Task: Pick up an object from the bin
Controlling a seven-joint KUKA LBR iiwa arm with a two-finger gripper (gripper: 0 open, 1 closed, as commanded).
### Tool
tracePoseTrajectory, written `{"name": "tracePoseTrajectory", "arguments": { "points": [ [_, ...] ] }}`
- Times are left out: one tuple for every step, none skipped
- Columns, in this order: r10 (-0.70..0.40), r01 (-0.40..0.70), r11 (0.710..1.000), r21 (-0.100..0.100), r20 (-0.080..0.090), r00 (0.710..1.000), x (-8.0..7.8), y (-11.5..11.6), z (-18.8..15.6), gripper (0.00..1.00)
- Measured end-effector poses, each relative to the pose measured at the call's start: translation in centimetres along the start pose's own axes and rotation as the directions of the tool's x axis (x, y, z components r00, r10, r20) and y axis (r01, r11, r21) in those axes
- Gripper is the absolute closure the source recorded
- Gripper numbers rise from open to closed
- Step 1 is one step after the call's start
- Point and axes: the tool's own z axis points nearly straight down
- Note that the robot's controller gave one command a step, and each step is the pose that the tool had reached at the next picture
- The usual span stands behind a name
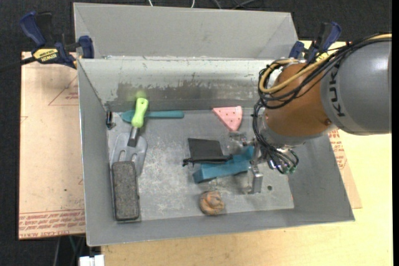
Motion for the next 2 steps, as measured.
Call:
{"name": "tracePoseTrajectory", "arguments": {
  "points": [
    [-0.011,0.011,1.000,-0.001,0.001,1.000,-0.09,-0.03,0.35,0.00],
    [-0.001,0.001,1.000,0.000,0.006,1.000,-0.18,-0.03,-0.03,1.00]
  ]
}}
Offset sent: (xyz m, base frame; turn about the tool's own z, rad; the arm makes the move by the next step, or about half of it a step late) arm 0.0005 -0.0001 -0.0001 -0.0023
